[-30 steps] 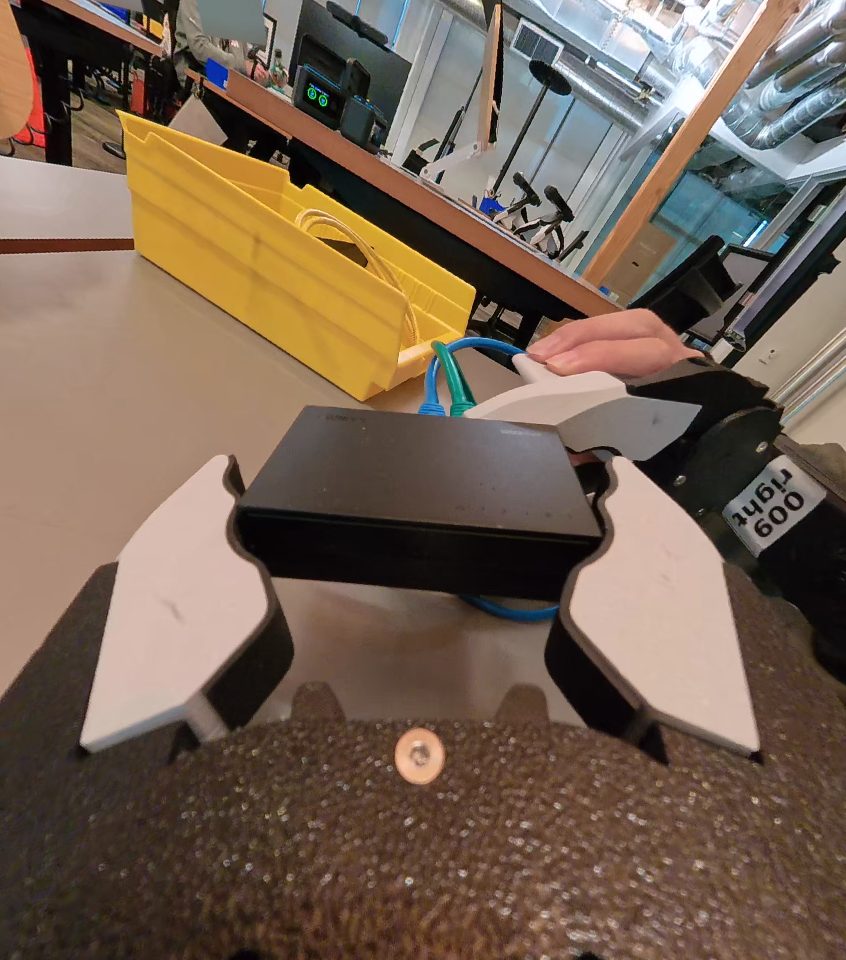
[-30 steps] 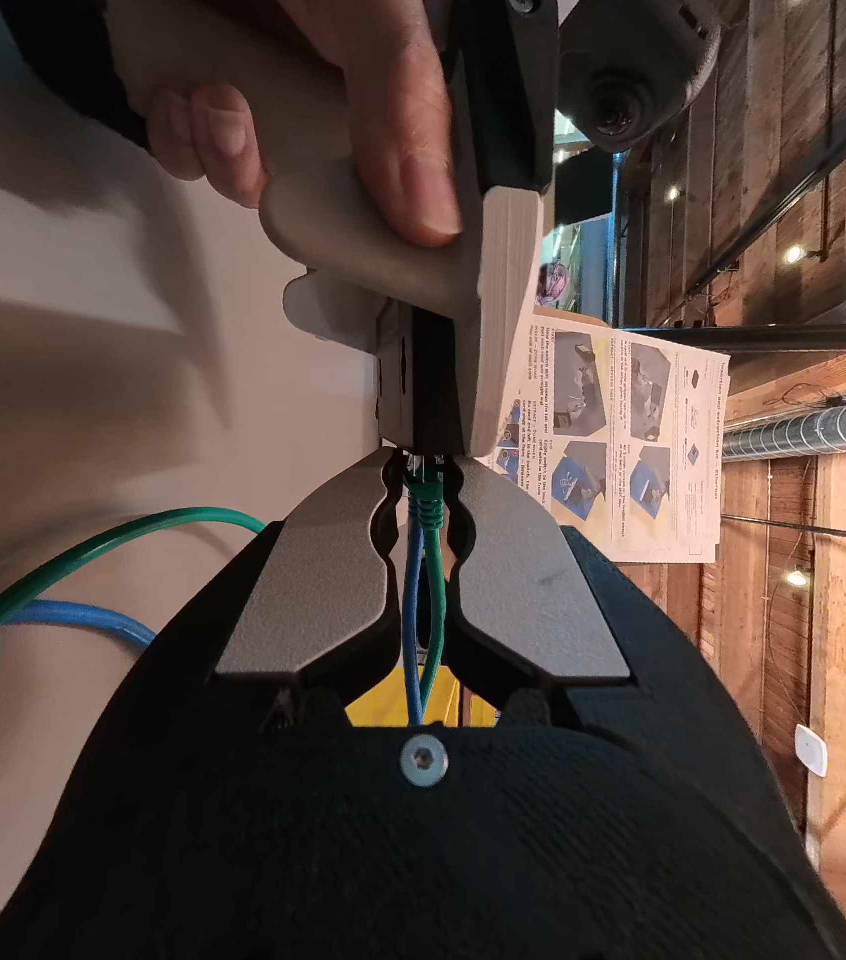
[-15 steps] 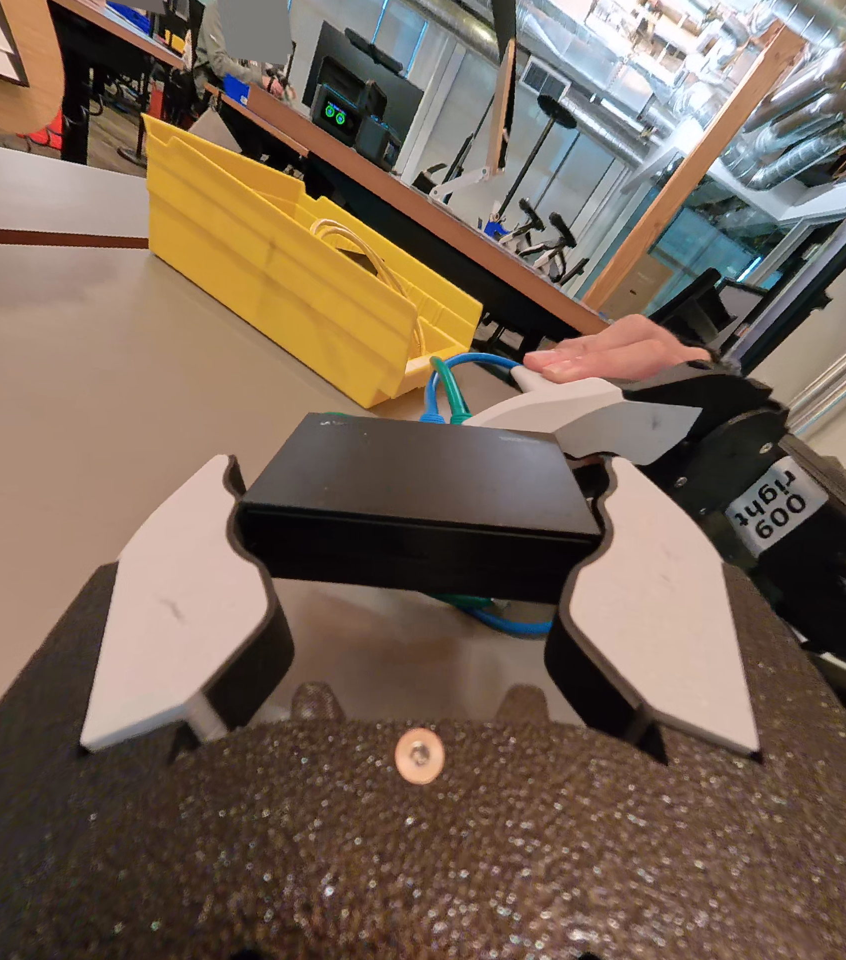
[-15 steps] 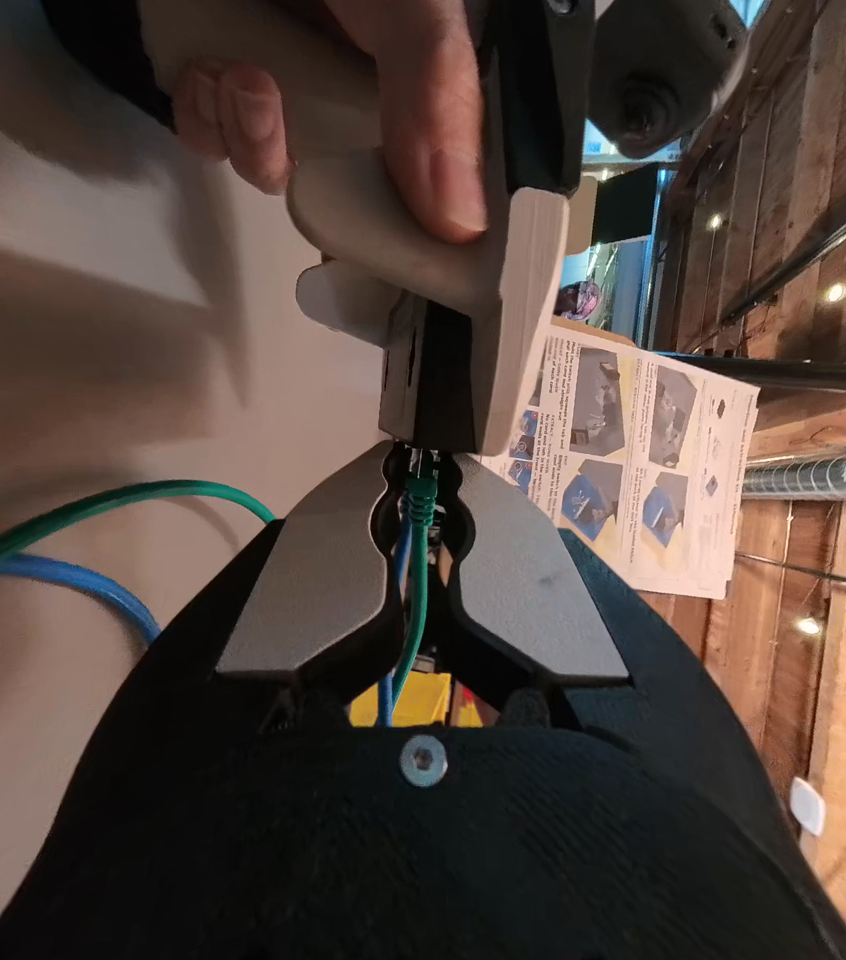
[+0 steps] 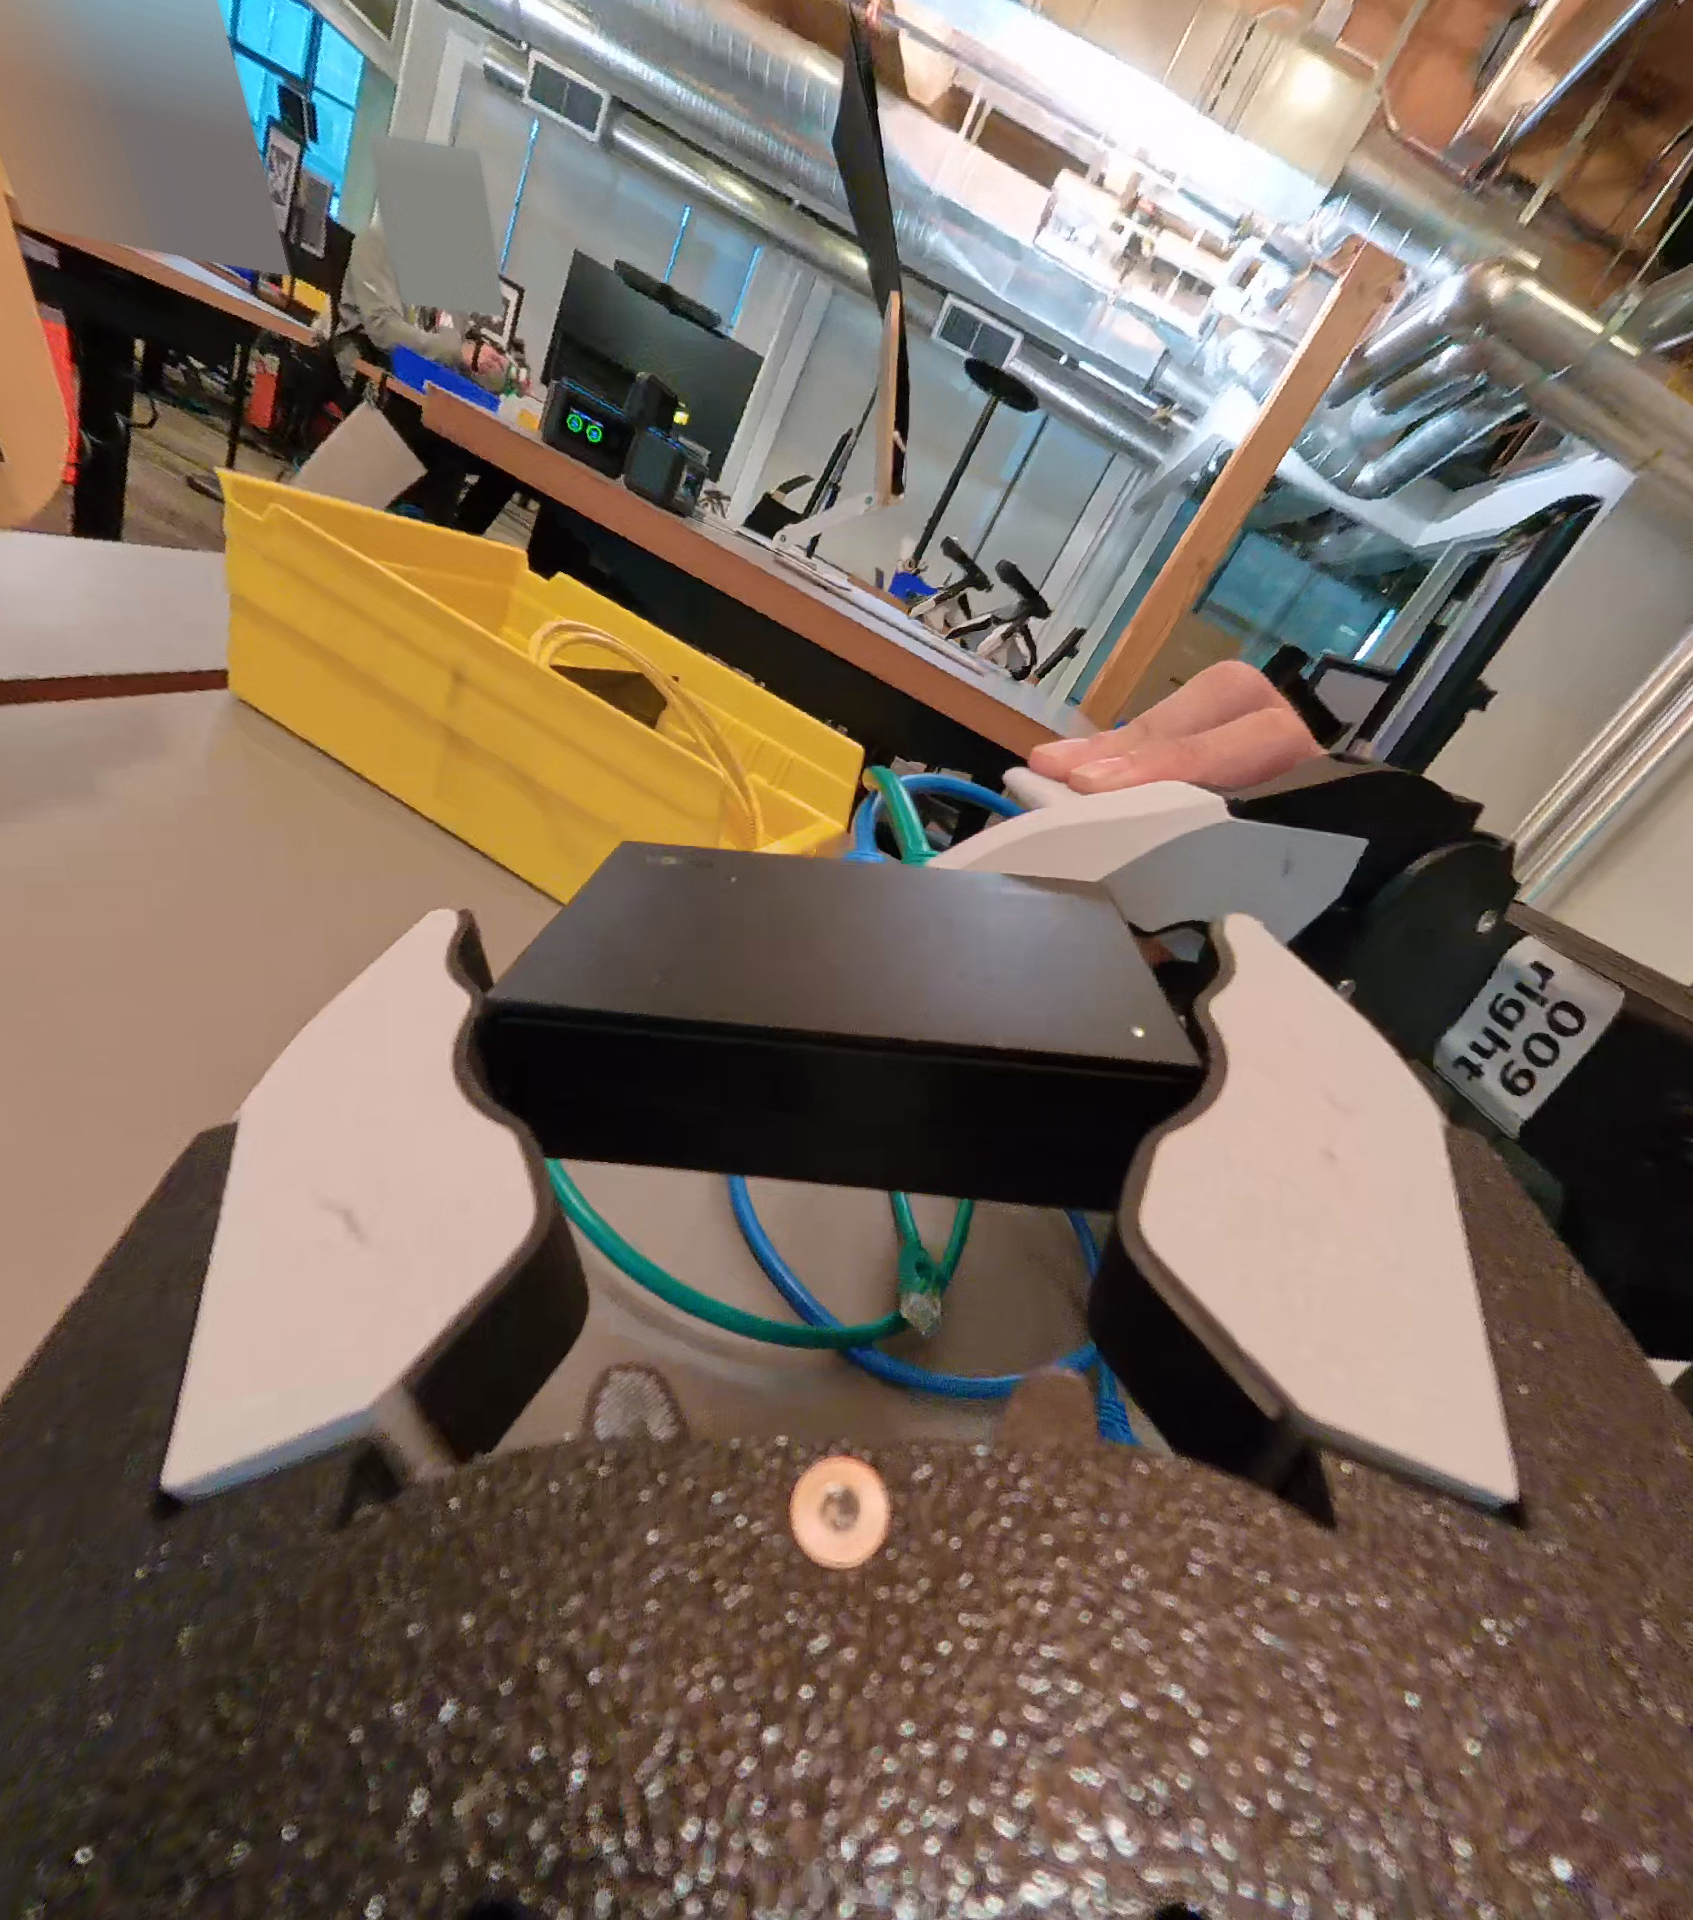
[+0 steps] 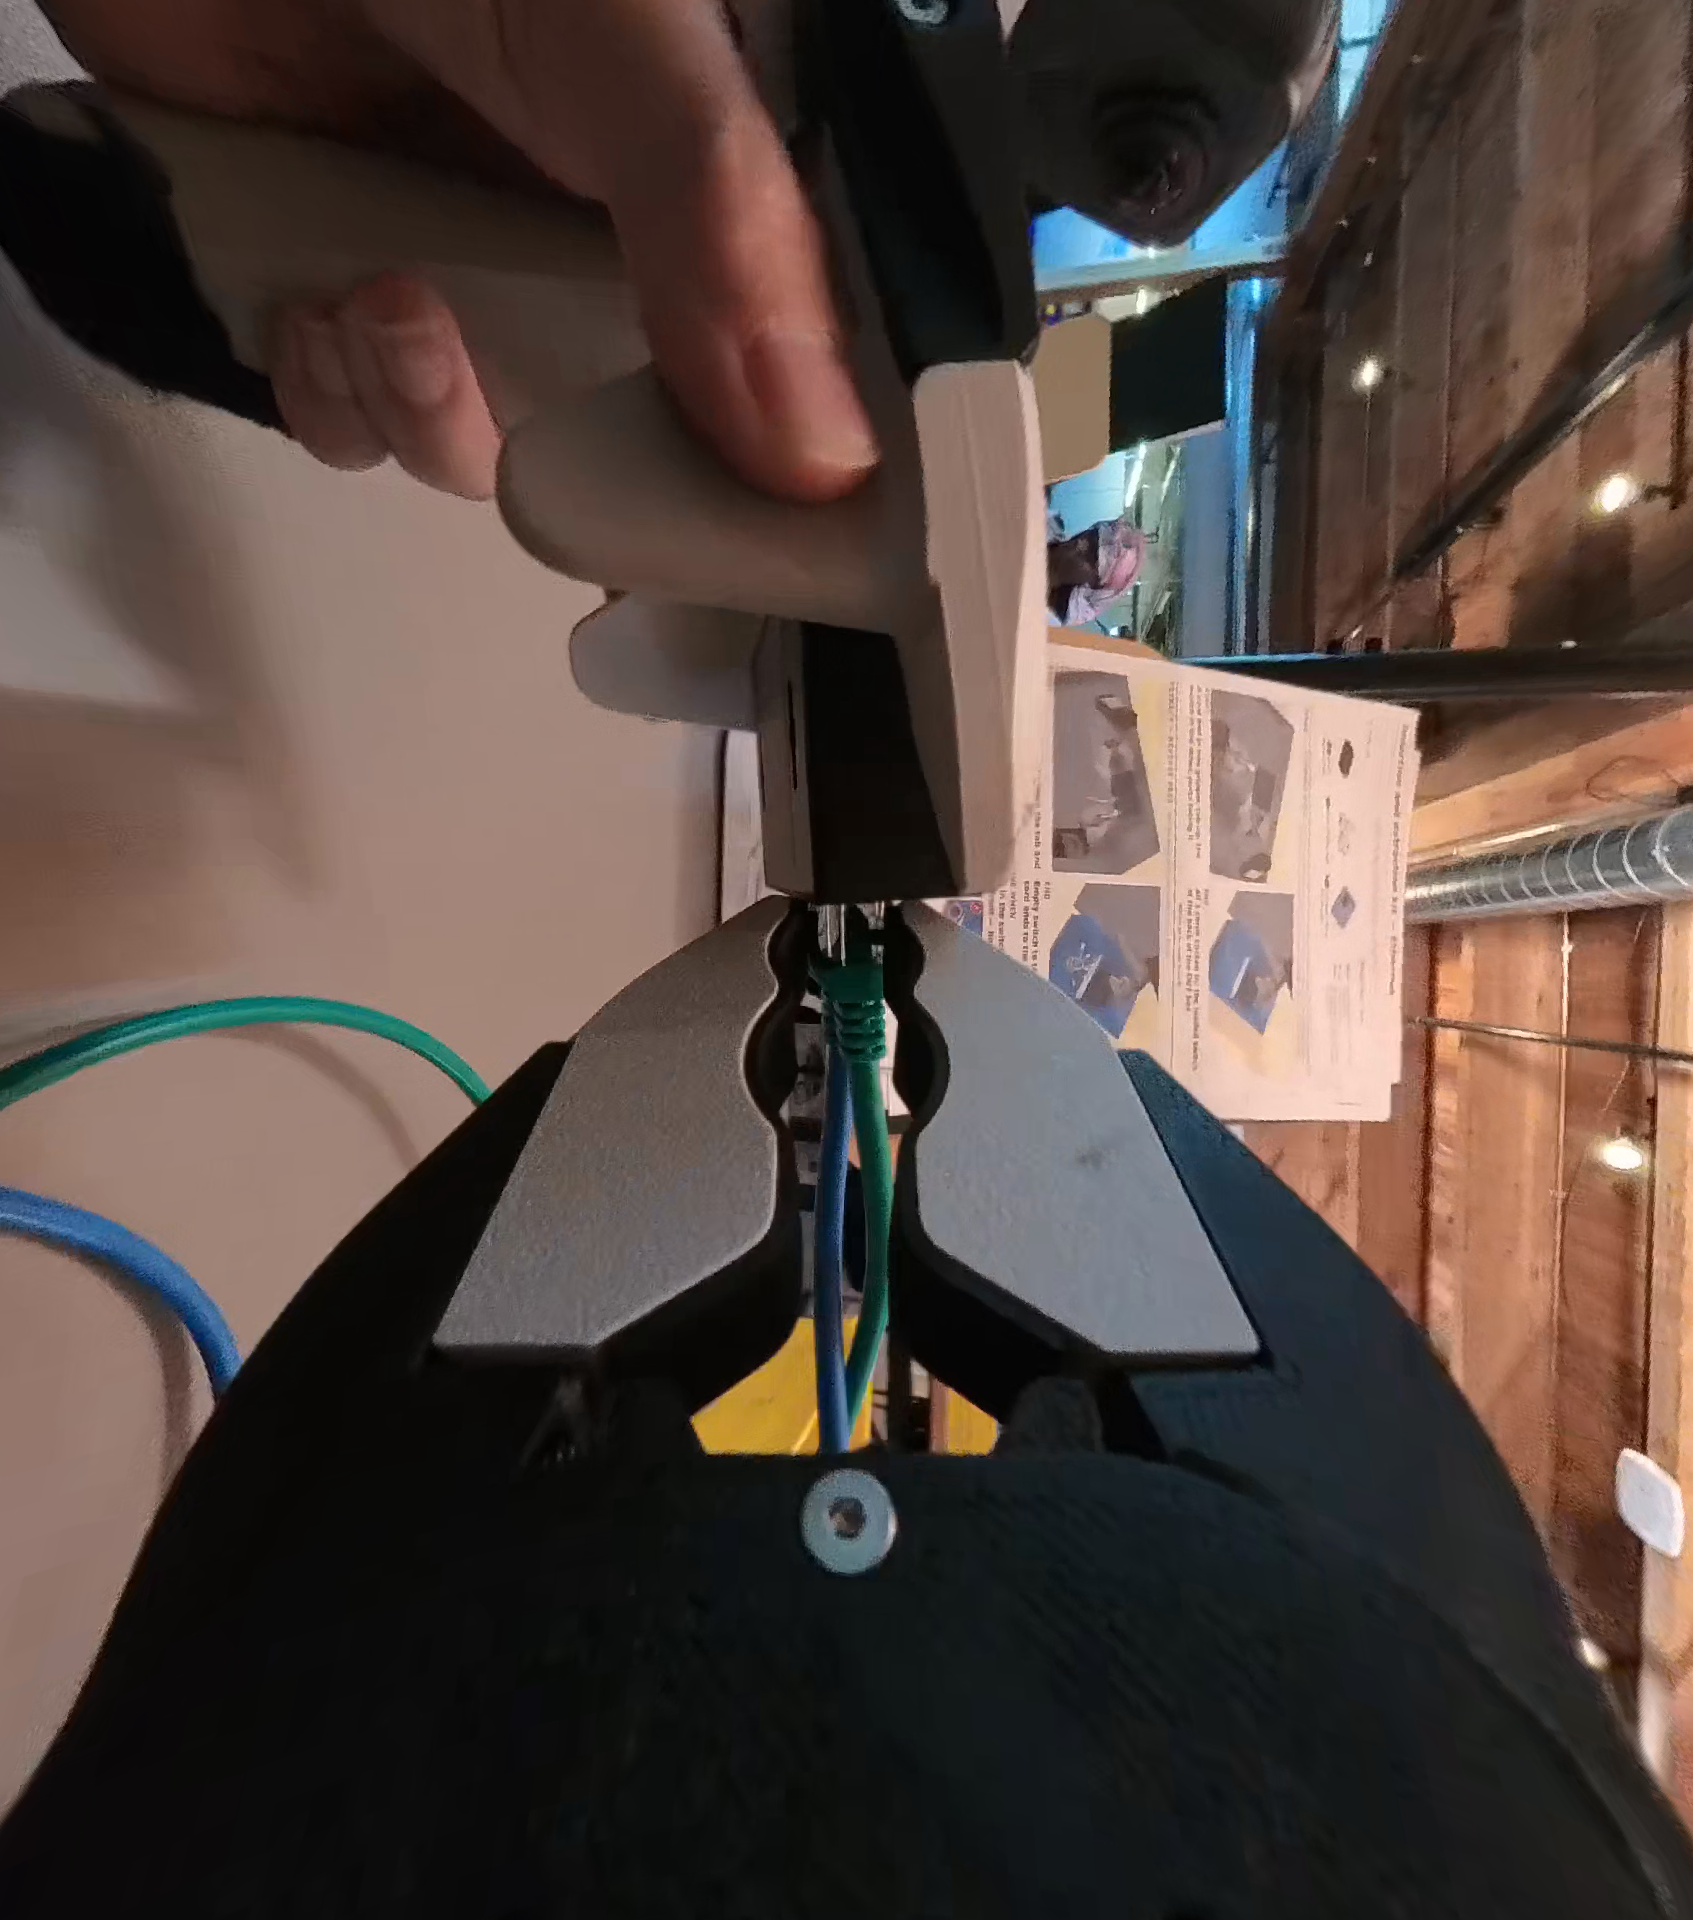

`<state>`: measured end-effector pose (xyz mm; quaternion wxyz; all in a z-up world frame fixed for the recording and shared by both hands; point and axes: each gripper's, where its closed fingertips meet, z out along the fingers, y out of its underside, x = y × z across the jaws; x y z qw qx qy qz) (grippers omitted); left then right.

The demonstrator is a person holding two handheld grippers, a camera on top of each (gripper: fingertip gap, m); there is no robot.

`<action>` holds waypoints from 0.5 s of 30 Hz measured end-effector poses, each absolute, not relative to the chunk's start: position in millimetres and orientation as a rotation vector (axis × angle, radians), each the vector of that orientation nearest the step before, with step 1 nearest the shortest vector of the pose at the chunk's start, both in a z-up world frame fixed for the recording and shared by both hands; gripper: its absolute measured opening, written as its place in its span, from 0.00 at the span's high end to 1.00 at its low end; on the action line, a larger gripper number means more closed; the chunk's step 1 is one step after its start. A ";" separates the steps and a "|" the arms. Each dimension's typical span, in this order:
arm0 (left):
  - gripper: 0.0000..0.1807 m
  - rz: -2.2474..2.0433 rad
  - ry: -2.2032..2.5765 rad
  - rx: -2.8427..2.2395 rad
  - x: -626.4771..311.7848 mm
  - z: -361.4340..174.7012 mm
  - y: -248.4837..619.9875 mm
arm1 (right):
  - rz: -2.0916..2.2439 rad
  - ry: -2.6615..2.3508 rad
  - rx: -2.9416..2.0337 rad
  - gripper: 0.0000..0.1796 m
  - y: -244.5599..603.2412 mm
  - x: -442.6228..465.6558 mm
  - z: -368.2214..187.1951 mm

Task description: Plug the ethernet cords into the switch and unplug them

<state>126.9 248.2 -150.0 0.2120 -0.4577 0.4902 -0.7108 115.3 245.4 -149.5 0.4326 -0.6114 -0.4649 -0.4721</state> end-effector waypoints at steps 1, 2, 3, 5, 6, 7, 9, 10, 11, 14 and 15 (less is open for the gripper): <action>0.32 -1.962 1.367 -1.268 125.9 -147.1 248.4 | -1.164 -1.136 -1.516 0.93 245.1 113.9 -148.1; 0.32 -1.967 1.361 -1.268 124.5 -143.3 248.8 | -1.155 -1.121 -1.485 0.92 244.7 111.5 -145.6; 0.32 -1.972 1.353 -1.270 123.3 -139.9 249.2 | -1.146 -1.107 -1.458 0.92 244.4 109.4 -143.5; 0.32 -1.955 1.354 -1.285 122.4 -137.6 250.1 | -1.125 -1.099 -1.455 0.92 244.3 107.3 -143.9; 0.32 -1.956 1.349 -1.299 122.4 -137.0 250.7 | -1.122 -1.095 -1.459 0.92 244.5 106.9 -143.8; 0.32 -1.964 1.340 -1.318 122.4 -136.5 251.3 | -1.105 -1.088 -1.468 0.92 244.7 106.6 -143.6; 0.32 -1.966 1.330 -1.359 123.2 -137.3 252.4 | -1.057 -1.073 -1.499 0.90 244.7 107.9 -143.6; 0.32 -1.954 1.331 -1.374 124.1 -138.4 252.7 | -1.042 -1.071 -1.522 0.90 244.9 109.4 -144.7; 0.32 -1.952 1.329 -1.387 124.6 -139.2 252.7 | -1.031 -1.069 -1.535 0.89 244.9 110.0 -144.9; 0.32 -2.012 1.292 -1.411 124.9 -138.5 253.5 | -1.044 -1.074 -1.538 0.89 243.8 110.3 -143.7; 0.32 -2.026 1.279 -1.421 125.1 -139.0 254.5 | -1.040 -1.071 -1.548 0.89 243.8 110.5 -144.4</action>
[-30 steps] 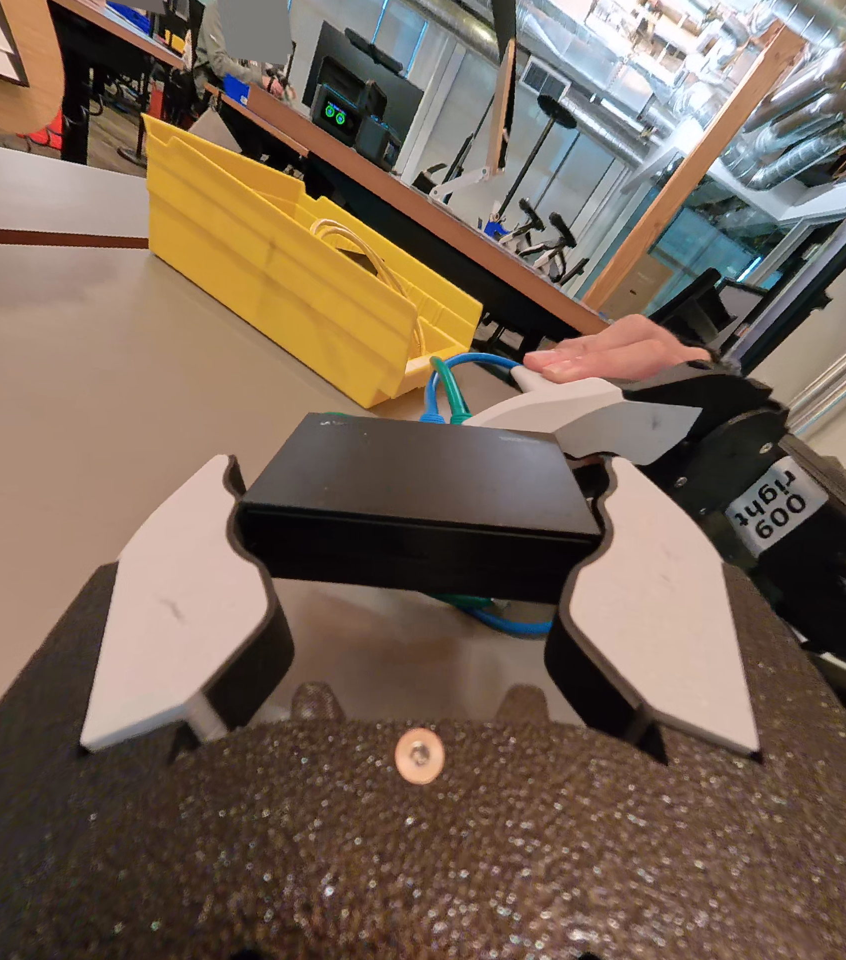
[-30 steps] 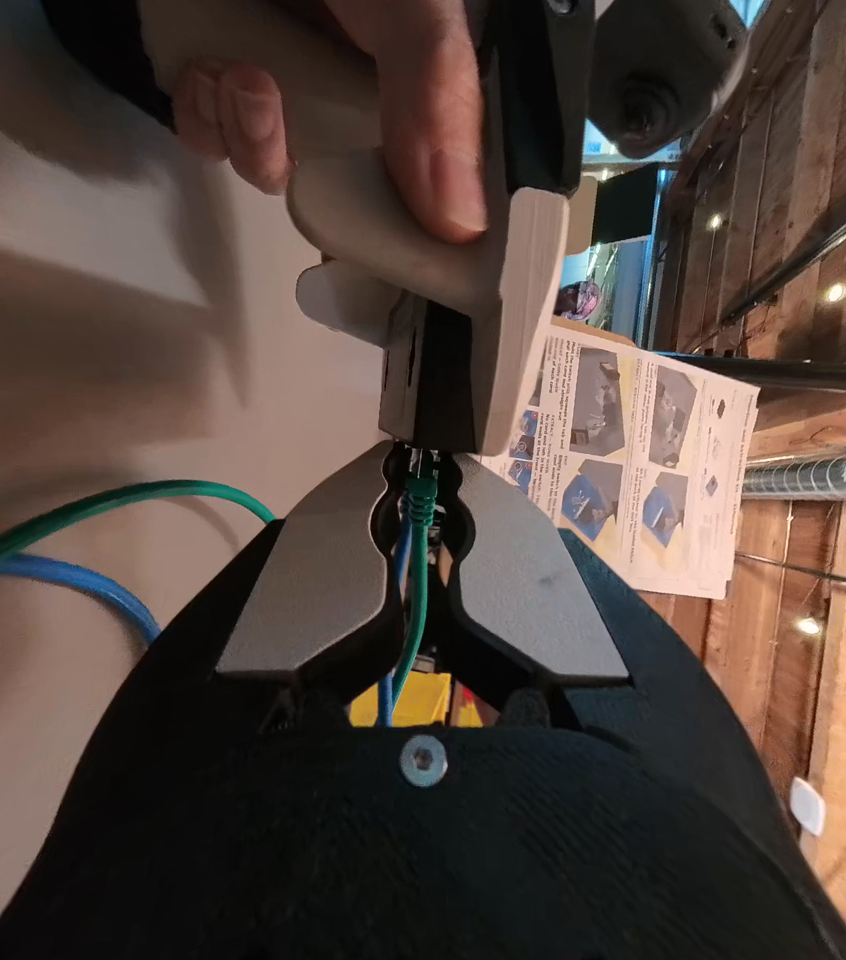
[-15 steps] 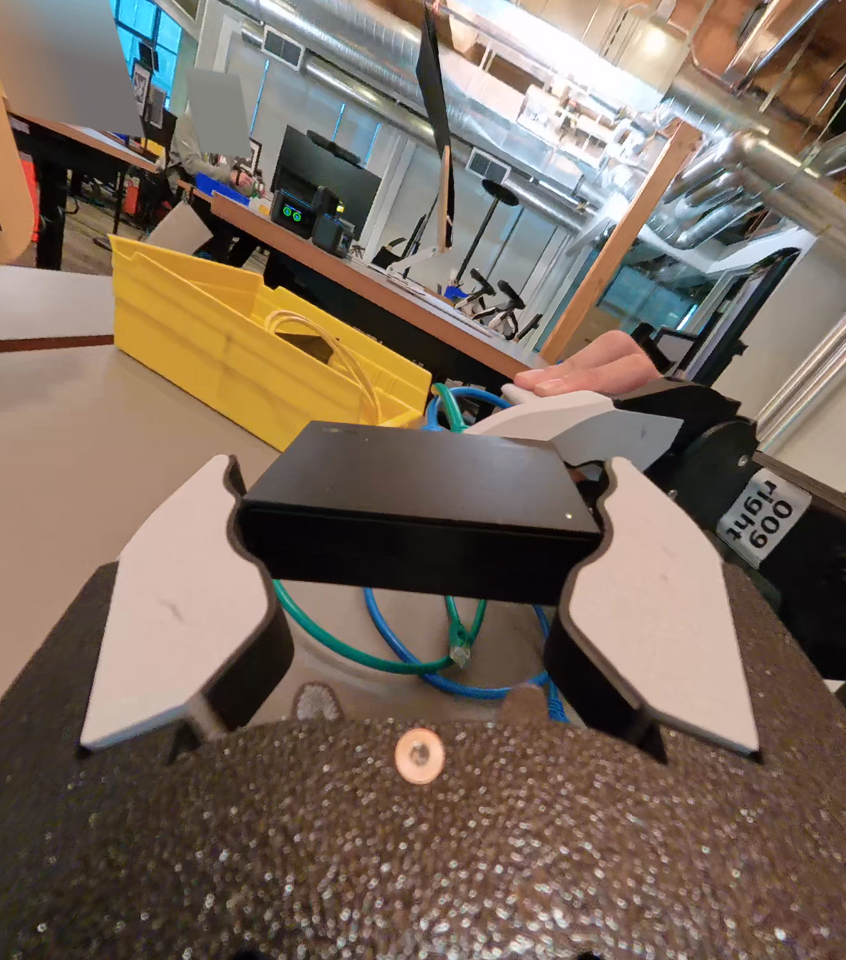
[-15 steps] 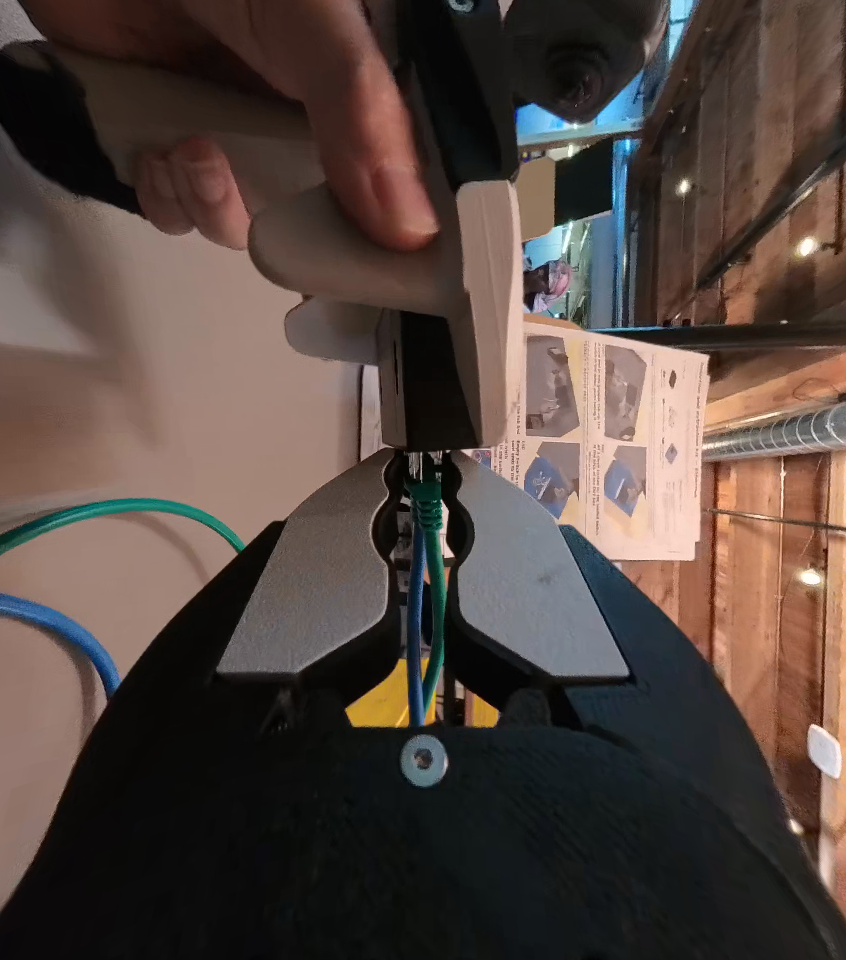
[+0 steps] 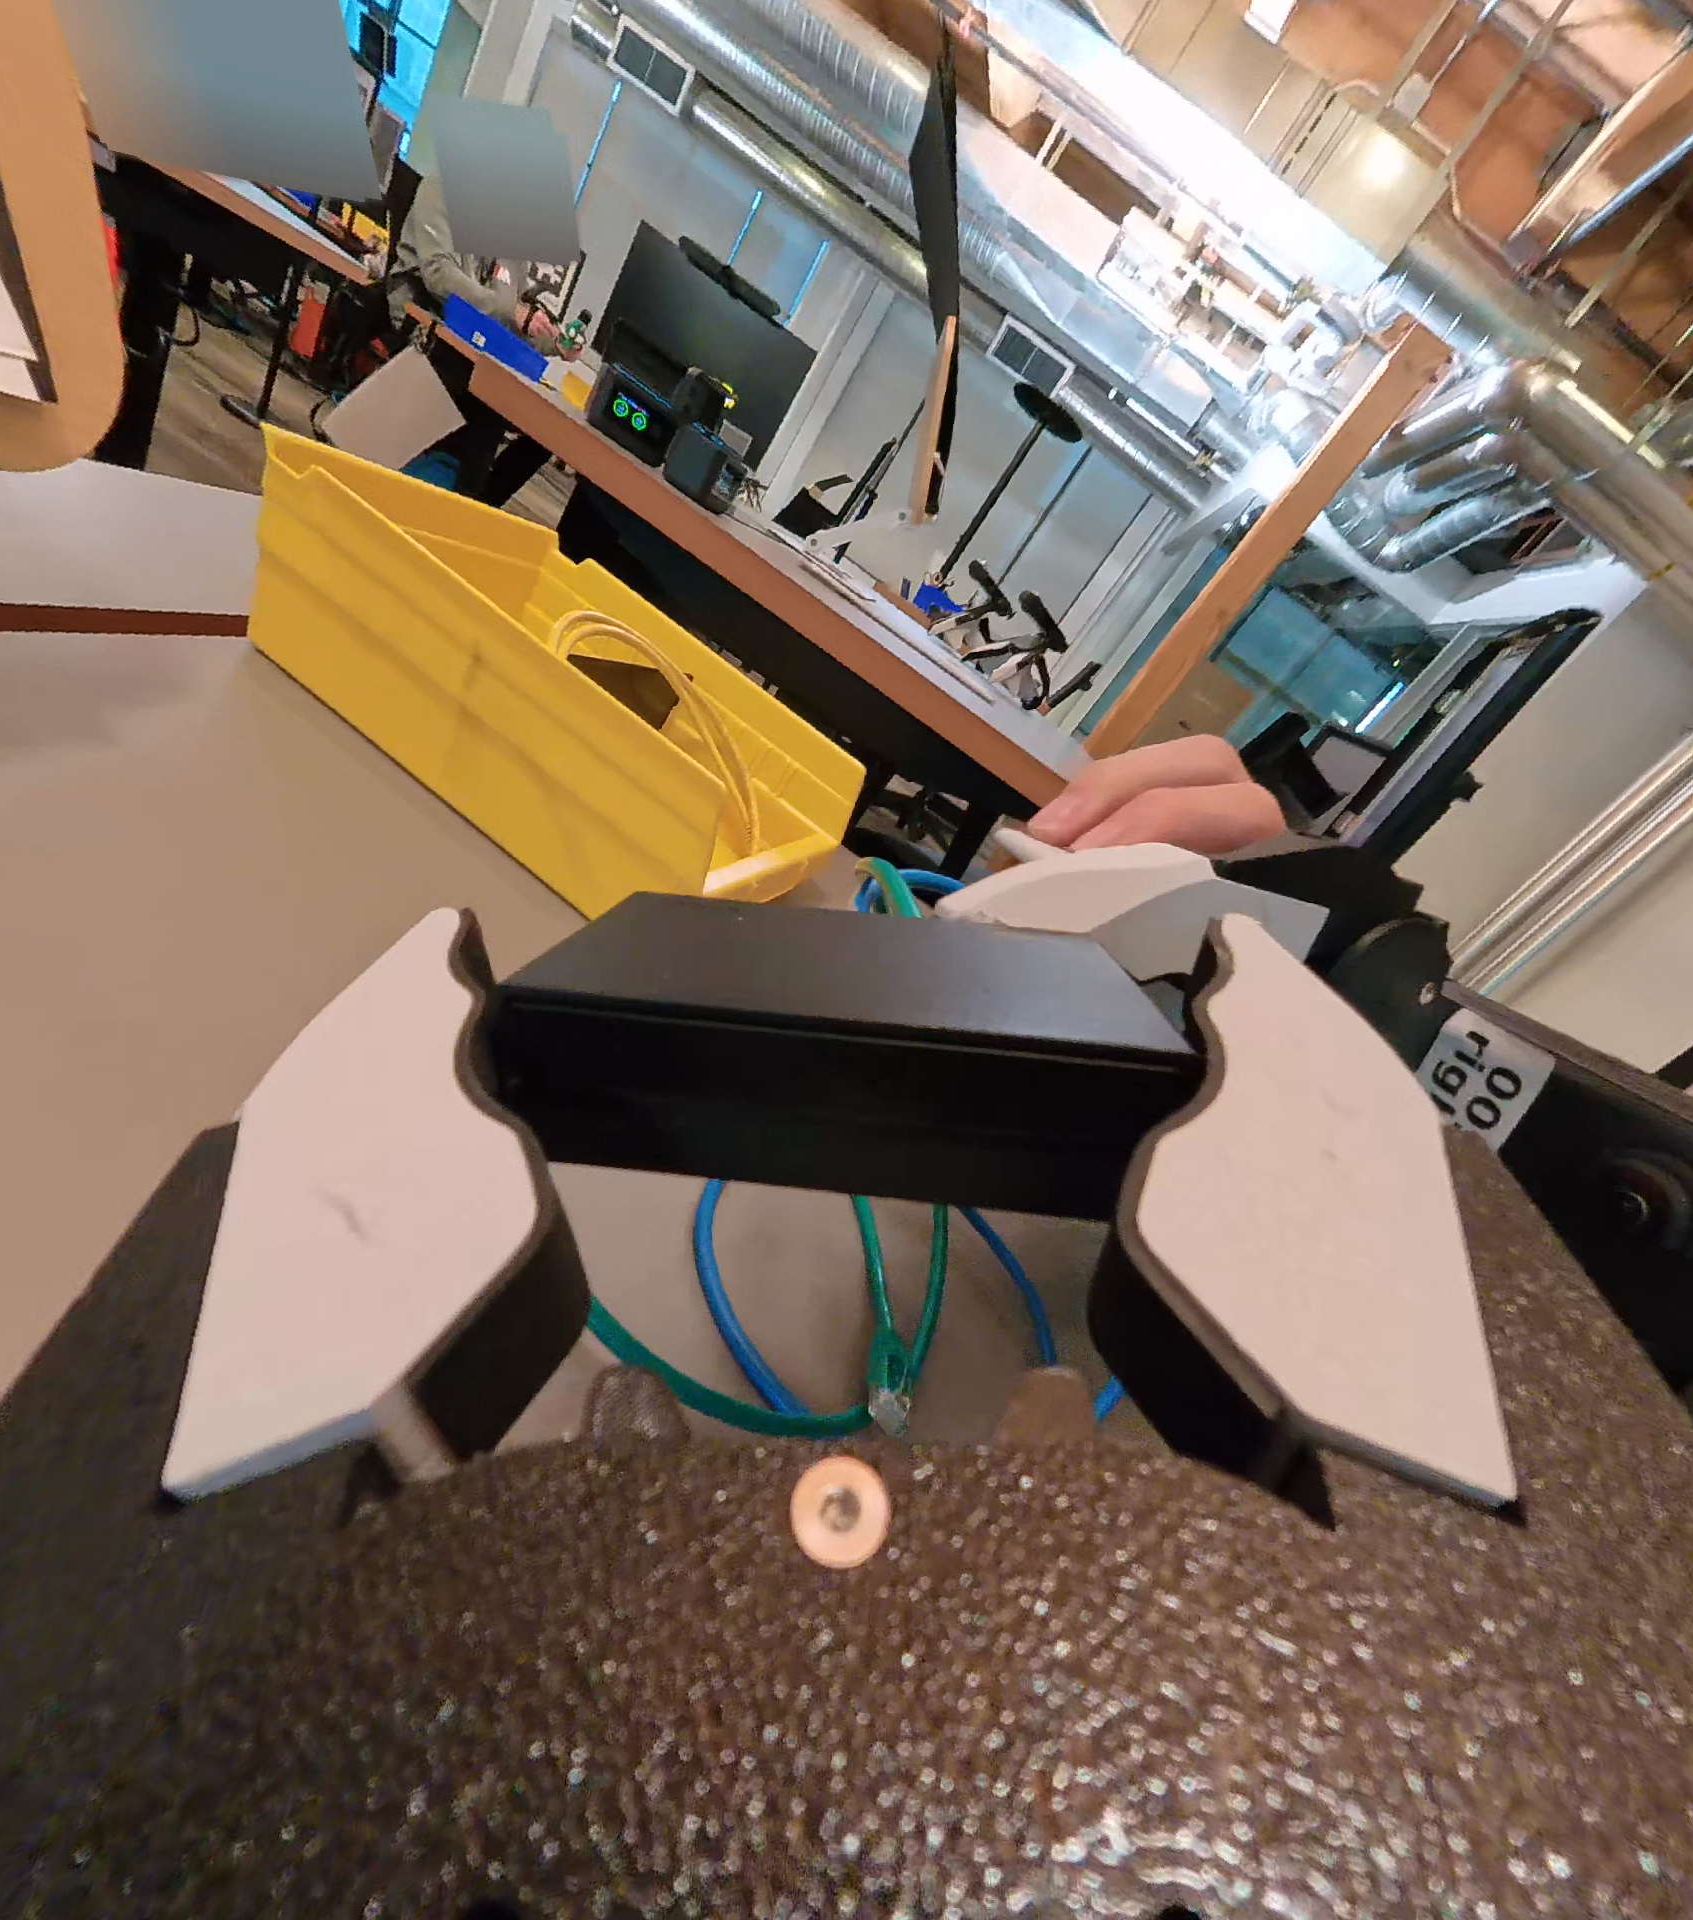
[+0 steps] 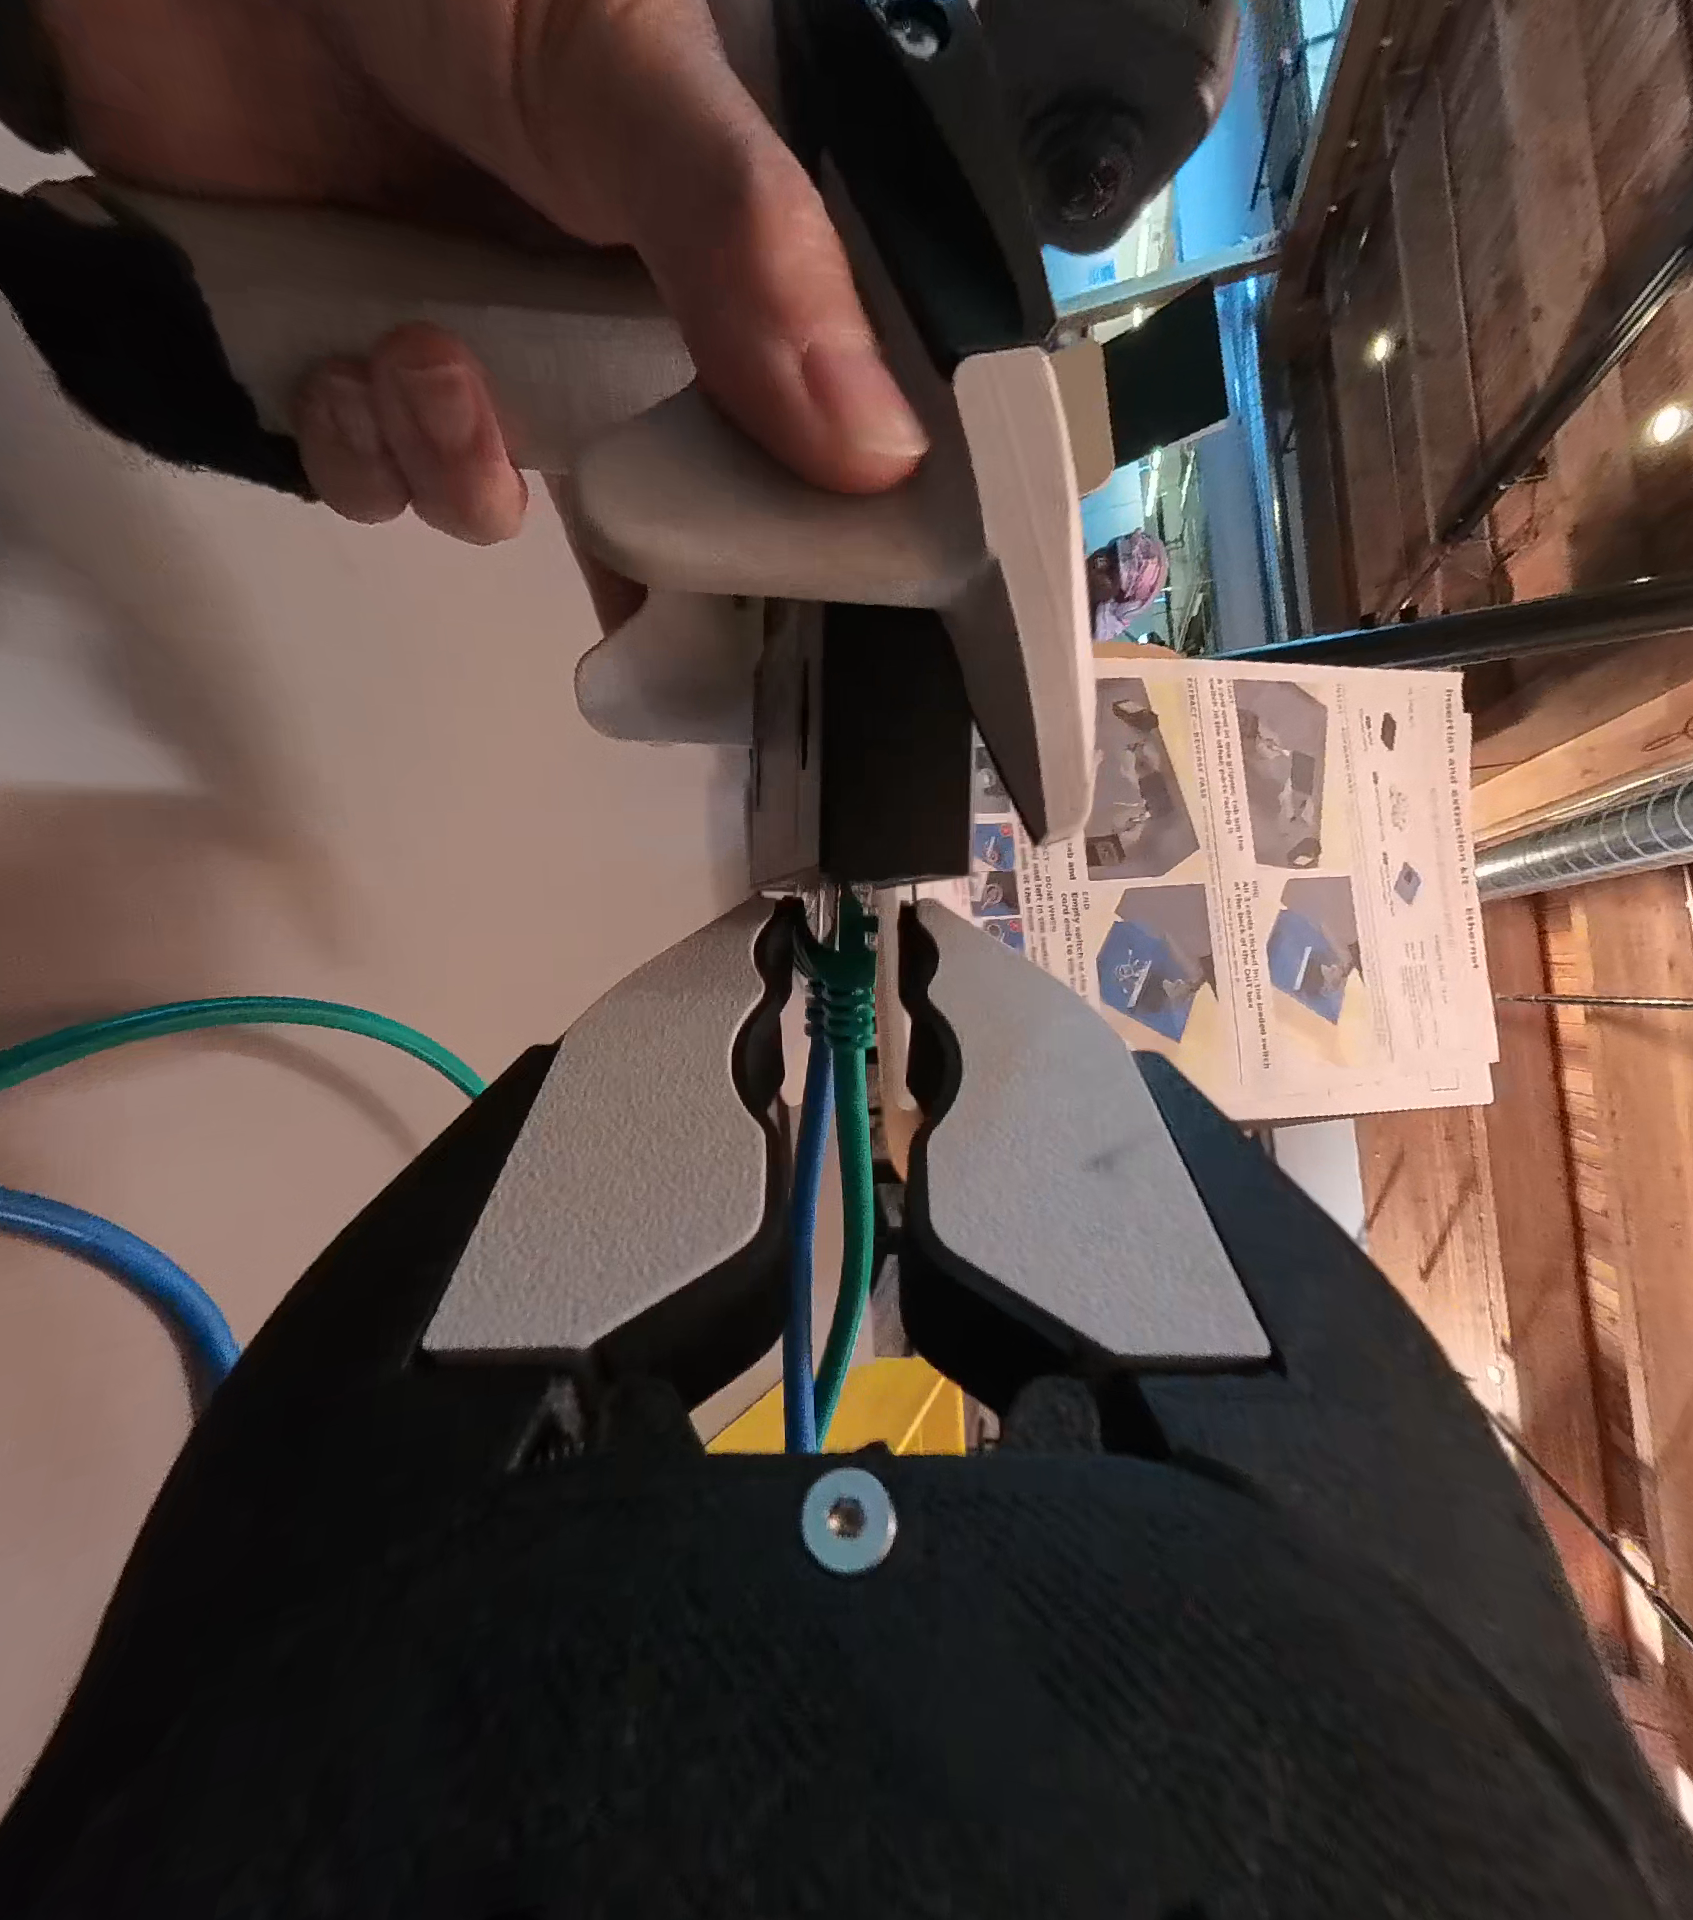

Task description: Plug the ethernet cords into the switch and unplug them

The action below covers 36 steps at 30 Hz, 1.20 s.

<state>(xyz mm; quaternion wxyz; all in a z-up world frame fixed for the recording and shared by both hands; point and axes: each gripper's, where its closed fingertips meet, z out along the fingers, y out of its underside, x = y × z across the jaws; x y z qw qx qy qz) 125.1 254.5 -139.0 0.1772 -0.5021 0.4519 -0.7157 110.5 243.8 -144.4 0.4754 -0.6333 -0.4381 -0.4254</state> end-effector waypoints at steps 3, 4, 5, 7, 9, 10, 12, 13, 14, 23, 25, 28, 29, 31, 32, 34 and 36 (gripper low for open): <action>0.32 -2.057 1.248 -1.451 125.4 -140.6 258.0 | -1.029 -1.069 -1.553 0.89 243.4 110.2 -145.1; 0.32 -2.057 1.248 -1.459 125.5 -141.6 258.5 | -1.018 -1.073 -1.561 0.90 243.4 109.9 -146.4; 0.32 -2.059 1.247 -1.459 125.5 -141.7 258.6 | -1.009 -1.089 -1.563 0.92 243.2 109.1 -148.1; 0.32 -2.059 1.246 -1.462 125.8 -142.1 258.6 | -1.020 -1.092 -1.549 0.92 243.7 109.2 -148.0; 0.32 -2.060 1.246 -1.470 126.3 -144.0 259.0 | -0.999 -1.086 -1.557 0.92 244.5 108.7 -150.2; 0.32 -2.069 1.244 -1.475 126.7 -144.8 258.4 | -0.992 -1.081 -1.557 0.92 245.1 108.3 -150.3; 0.32 -2.075 1.244 -1.483 127.6 -146.4 257.4 | -0.972 -1.065 -1.573 0.92 246.9 108.1 -151.3; 0.32 -2.074 1.240 -1.488 127.9 -146.6 258.2 | -0.964 -1.059 -1.578 0.92 247.4 108.4 -151.5; 0.32 -2.075 1.241 -1.488 127.6 -146.5 258.2 | -0.951 -1.056 -1.583 0.92 247.3 107.8 -151.5; 0.32 -2.134 1.174 -1.515 128.0 -146.2 263.3 | -0.986 -1.033 -1.623 0.90 251.9 109.5 -147.9; 0.32 -2.131 1.174 -1.507 127.6 -145.0 264.1 | -1.003 -1.041 -1.617 0.91 252.4 108.7 -147.4; 0.32 -2.141 1.178 -1.495 126.3 -143.6 264.3 | -0.954 -1.034 -1.633 0.92 252.5 106.9 -146.8; 0.32 -2.138 1.183 -1.489 126.0 -143.2 264.1 | -0.946 -1.039 -1.634 0.92 252.3 106.4 -146.6; 0.32 -2.122 1.197 -1.485 126.2 -144.0 263.7 | -0.947 -1.061 -1.644 0.92 252.0 106.7 -147.5; 0.32 -2.118 1.200 -1.485 126.4 -144.6 263.5 | -0.953 -1.066 -1.652 0.92 252.1 107.2 -147.9; 0.32 -2.131 1.195 -1.478 126.5 -144.0 263.2 | -0.969 -1.075 -1.641 0.93 252.0 107.1 -146.8; 0.32 -2.120 1.196 -1.477 127.3 -145.1 263.2 | -0.975 -1.069 -1.652 0.93 252.1 108.8 -147.6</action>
